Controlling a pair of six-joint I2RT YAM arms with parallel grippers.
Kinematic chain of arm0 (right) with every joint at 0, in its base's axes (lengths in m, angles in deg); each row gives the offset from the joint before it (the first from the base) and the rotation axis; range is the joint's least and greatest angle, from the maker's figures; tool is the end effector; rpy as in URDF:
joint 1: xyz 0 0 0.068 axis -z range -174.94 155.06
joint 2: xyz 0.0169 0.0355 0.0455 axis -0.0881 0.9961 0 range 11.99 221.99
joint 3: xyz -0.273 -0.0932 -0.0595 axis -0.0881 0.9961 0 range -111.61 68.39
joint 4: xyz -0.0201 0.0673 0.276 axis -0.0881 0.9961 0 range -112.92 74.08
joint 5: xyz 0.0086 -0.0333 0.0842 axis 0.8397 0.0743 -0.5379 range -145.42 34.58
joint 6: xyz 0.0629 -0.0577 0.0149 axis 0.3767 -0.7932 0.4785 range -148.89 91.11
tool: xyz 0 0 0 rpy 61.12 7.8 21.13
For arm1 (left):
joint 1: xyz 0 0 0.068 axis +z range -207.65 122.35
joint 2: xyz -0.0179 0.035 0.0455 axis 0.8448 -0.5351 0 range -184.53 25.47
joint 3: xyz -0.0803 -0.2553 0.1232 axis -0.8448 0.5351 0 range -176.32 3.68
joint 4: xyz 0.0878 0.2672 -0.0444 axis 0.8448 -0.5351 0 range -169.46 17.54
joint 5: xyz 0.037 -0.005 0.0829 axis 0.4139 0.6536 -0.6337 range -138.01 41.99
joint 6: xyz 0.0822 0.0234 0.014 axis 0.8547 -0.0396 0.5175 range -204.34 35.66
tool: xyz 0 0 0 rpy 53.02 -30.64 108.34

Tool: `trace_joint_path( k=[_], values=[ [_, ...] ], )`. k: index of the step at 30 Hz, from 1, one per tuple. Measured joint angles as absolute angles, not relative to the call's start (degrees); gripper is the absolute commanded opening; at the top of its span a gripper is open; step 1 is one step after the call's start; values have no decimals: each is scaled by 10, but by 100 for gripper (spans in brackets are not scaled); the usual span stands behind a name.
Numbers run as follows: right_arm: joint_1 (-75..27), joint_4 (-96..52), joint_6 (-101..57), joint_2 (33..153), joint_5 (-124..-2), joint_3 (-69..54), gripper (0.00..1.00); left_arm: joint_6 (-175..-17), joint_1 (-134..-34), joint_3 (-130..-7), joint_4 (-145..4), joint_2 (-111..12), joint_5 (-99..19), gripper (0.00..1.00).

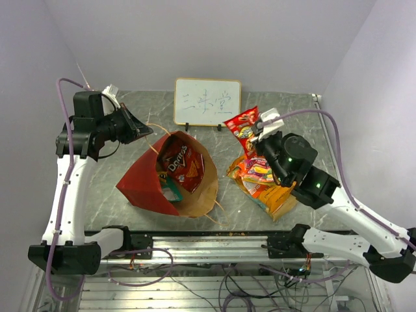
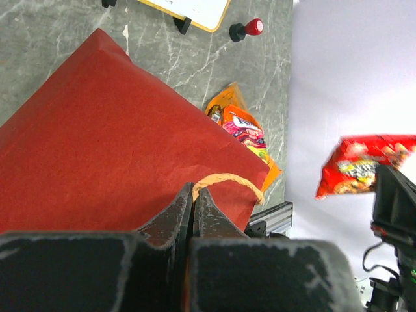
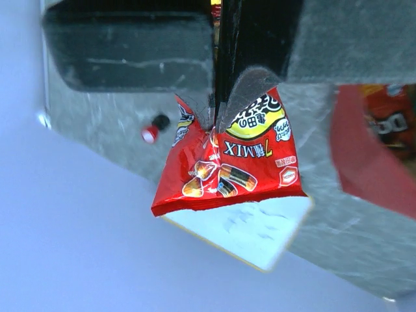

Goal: Take the snacks out of the paper bag
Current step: Place the snack at the center of the board.

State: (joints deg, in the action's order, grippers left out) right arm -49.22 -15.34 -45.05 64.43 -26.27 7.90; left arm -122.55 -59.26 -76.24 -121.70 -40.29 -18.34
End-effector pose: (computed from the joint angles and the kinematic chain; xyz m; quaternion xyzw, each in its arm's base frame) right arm 0.1733 0.1771 0.4389 -0.2471 0.6599 0.0569 0.7073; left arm 0.2631 -0.0454 0.4182 -0.1572 0.8514 -0.3654 0.3418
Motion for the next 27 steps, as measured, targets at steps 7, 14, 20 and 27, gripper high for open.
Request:
trace_joint_path(
  k=[7, 14, 20, 27],
  values=[
    [-339, -85, -282, 651, -218, 118, 0, -1241, -593, -746, -1211, -380, -183, 7],
    [-214, -42, -137, 648, -288, 180, 0, -1253, -593, -727, -1207, -369, -182, 7],
    [-129, -42, -58, 629, -344, 265, 0, -1253, -593, -727, -1207, -369, -181, 7],
    [-102, -61, 18, 663, -375, 352, 0, -1253, -593, -724, -1205, -370, -176, 7]
  ],
)
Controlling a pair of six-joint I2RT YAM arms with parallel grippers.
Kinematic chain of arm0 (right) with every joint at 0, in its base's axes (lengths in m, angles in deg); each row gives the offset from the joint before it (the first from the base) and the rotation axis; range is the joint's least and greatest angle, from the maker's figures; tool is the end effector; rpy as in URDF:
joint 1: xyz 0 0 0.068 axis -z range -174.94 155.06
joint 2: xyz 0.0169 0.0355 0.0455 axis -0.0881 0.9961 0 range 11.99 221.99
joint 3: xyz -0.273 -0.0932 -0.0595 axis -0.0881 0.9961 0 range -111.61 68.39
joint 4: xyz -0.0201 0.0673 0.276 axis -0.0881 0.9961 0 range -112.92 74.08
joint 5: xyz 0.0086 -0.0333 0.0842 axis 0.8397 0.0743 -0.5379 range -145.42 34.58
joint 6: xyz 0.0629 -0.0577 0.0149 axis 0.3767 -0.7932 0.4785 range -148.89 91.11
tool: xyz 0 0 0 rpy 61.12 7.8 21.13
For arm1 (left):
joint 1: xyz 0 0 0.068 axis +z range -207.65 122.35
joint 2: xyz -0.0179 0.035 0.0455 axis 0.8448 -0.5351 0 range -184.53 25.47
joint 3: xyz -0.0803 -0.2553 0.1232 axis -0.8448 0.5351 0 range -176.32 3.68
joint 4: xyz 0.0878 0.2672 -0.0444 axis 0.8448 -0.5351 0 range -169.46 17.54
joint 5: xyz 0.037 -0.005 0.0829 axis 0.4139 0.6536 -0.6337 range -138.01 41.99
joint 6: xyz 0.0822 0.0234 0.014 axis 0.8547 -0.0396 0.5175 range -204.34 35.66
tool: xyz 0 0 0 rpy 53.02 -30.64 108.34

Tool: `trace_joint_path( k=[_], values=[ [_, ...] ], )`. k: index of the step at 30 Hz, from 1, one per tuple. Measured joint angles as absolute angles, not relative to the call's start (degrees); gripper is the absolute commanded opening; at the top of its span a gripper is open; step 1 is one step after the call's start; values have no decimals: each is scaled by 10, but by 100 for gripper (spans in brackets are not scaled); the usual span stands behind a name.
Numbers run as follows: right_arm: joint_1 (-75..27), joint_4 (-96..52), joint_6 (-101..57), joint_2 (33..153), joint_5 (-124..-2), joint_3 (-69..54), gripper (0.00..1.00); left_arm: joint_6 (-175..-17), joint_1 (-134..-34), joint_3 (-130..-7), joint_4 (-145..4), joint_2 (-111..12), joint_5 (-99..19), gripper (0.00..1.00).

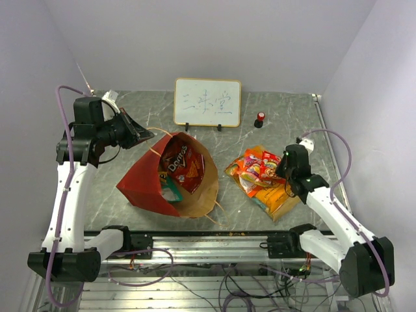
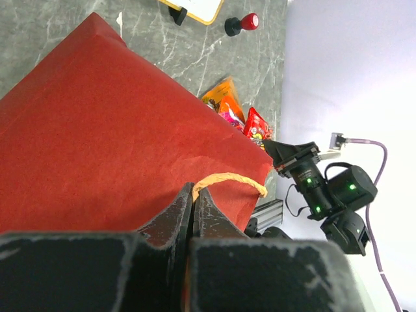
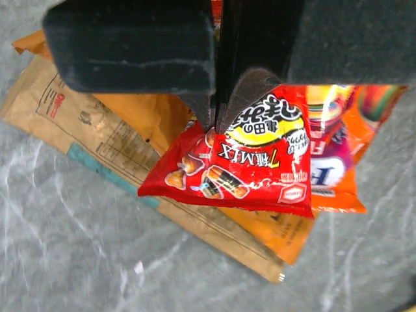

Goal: Take the snacks out of the paper bag
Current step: Place the snack at the center of the board, then take out the snack from the paper bag.

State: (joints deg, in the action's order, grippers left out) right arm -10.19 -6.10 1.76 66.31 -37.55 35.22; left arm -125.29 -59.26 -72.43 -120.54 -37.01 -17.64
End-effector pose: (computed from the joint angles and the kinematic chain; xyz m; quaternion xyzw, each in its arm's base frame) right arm 0.2397 0.0410 0.2144 0.1865 0.8707 0.0405 0.4533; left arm 0.2499 -0.0458 0.4103 -0.1725 0.8451 -0.3792 0.3350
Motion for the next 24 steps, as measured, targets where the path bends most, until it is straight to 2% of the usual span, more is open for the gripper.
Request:
trace_joint_path(
  k=[2, 4, 8, 11, 16, 20, 24],
  values=[
    [-91, -59, 38, 676, -378, 361, 8, -1253, -593, -723, -1205, -371, -175, 7],
    [-84, -54, 50, 682, -379, 361, 28, -1253, -593, -723, -1205, -371, -171, 7],
    [-82, -30, 39, 685, -378, 319, 52, -1252, -593, -723, -1205, -371, -166, 7],
    [-81, -24, 14, 693, -378, 237, 58, -1251, -593, -723, -1205, -371, -164, 7],
    [-81, -57, -31, 696, -406, 143, 60, -1248, -593, -723, -1205, -371, -159, 7],
    [-81, -94, -49, 705, -482, 153, 60, -1248, -593, -723, -1204, -371, -153, 7],
    [-84, -112, -32, 729, -574, 213, 62, -1245, -593, -723, -1204, -372, -147, 7]
  ],
)
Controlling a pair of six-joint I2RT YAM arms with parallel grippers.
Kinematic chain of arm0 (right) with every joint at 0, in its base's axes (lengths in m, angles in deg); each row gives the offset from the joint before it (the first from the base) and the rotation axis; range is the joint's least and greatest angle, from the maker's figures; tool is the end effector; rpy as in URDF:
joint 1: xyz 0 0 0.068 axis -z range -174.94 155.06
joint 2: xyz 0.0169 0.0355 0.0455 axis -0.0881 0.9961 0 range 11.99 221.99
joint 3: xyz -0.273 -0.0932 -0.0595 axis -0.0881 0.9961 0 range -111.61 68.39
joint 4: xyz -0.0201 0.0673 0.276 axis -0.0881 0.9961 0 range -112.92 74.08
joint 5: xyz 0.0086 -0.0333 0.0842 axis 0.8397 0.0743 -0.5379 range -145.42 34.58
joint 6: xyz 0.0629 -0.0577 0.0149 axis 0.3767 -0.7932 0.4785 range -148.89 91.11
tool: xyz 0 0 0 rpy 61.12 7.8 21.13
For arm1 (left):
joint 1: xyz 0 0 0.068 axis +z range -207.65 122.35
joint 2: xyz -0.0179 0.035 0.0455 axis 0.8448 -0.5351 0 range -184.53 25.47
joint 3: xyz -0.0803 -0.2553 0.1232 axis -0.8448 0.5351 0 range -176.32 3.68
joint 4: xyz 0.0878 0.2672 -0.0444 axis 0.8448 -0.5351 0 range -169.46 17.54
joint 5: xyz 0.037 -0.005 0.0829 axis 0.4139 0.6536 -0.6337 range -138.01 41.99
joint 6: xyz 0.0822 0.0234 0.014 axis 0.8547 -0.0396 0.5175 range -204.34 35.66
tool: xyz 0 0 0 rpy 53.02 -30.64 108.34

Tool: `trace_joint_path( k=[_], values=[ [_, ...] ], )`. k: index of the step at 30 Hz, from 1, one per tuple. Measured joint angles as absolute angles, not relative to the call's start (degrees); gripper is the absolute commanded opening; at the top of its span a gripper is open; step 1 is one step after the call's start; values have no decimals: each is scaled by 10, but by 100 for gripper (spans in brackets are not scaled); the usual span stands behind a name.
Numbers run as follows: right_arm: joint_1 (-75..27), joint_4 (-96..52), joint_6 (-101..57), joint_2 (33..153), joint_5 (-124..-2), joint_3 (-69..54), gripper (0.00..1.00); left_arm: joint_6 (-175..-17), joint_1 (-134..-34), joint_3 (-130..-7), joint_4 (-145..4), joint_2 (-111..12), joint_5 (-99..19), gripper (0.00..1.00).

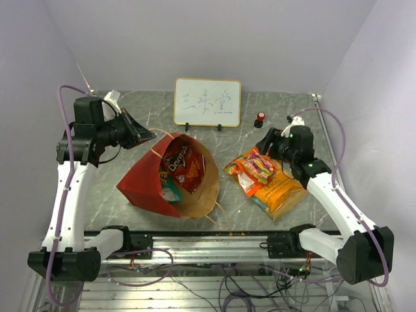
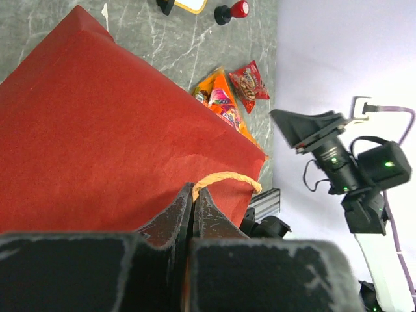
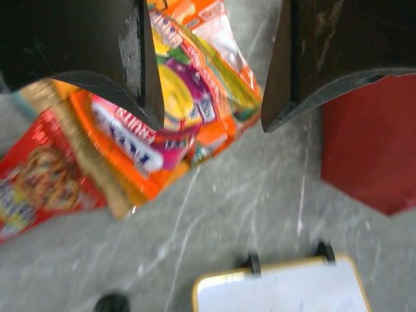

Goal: Take the snacks out of the paper bag
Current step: Take out the snack from the paper bag.

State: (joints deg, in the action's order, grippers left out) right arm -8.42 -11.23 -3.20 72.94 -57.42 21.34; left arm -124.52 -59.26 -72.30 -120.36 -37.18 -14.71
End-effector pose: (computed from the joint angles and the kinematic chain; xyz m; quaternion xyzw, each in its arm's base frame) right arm 0.2843 0.0709 0.2923 0.0807 0.8422 0.1926 0.4970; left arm 0.2494 -0.0491 0.4103 -0.1543 0.8445 -0.3959 0.3259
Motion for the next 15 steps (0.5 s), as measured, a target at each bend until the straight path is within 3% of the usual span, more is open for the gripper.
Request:
trace_joint_path(
  k=[6, 15],
  values=[
    [-126, -107, -23, 731, -613, 264, 65, -1235, -593, -723, -1205, -374, -144, 7],
    [-247, -146, -135, 787, -619, 171, 72, -1210, -593, -728, -1219, -379, -144, 7]
  ],
)
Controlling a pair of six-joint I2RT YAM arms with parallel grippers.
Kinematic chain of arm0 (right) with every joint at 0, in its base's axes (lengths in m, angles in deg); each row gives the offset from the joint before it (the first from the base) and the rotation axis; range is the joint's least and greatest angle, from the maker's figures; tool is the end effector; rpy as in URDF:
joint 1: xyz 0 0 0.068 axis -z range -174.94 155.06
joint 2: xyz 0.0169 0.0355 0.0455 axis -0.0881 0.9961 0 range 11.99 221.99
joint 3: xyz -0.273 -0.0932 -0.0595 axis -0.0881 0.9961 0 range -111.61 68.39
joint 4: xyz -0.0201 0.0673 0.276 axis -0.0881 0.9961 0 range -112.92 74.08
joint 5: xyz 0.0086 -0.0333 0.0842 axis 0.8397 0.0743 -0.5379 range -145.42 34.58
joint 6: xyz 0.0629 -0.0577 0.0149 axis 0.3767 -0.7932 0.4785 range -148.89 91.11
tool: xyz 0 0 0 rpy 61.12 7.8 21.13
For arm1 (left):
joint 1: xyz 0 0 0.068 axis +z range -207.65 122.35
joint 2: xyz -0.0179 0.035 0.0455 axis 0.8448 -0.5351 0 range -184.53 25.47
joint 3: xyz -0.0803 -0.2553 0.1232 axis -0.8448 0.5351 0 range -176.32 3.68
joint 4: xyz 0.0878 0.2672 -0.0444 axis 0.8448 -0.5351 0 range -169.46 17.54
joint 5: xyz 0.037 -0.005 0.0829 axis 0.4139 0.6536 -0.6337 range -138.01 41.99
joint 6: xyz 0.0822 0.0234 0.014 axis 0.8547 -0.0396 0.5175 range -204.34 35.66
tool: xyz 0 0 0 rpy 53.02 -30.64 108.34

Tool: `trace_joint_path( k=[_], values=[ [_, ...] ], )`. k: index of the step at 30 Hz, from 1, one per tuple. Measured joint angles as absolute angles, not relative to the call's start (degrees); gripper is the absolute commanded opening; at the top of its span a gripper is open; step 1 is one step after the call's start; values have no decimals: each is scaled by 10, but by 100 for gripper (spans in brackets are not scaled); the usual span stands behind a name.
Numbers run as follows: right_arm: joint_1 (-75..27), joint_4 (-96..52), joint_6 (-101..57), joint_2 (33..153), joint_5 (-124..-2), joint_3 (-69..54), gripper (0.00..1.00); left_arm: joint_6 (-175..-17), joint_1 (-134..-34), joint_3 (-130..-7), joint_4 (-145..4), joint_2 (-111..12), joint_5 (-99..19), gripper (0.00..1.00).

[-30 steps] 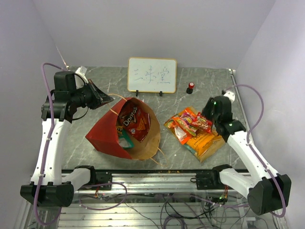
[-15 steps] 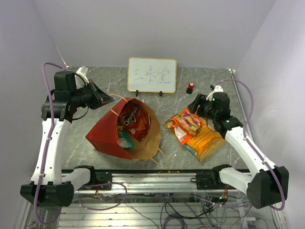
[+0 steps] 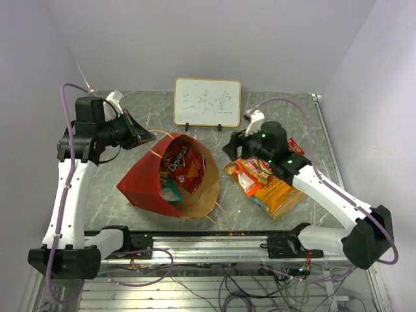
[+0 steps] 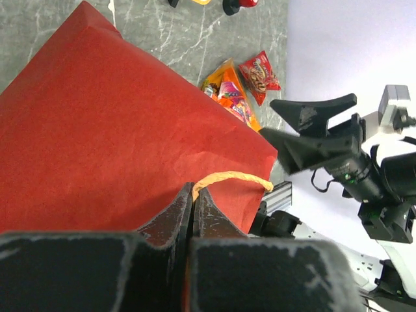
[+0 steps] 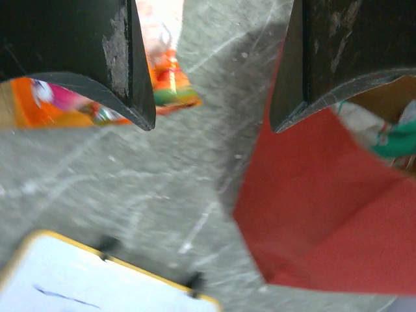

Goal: Take the snacks out of the paper bag
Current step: Take out the snack from the paper bag.

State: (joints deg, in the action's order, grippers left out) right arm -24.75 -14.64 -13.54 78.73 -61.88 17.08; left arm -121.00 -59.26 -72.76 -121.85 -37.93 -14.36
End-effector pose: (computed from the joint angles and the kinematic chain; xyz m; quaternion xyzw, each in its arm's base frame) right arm 0.2736 0.1667 0.3024 -0.1358 0.8255 0.2532 0.4859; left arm 0.2506 -0.0495 0.4074 -0.1327 0.8538 -0.3856 0.3235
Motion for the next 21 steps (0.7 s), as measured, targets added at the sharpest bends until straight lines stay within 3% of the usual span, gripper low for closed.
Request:
trace_joint_path(
  k=[10, 21],
  values=[
    [-473, -264, -348, 825, -688, 158, 77, -1203, -593, -723, -1221, -383, -139, 7],
    [-518, -297, -481, 848, -702, 190, 76, -1197, -593, -722, -1235, -384, -131, 7]
  ],
)
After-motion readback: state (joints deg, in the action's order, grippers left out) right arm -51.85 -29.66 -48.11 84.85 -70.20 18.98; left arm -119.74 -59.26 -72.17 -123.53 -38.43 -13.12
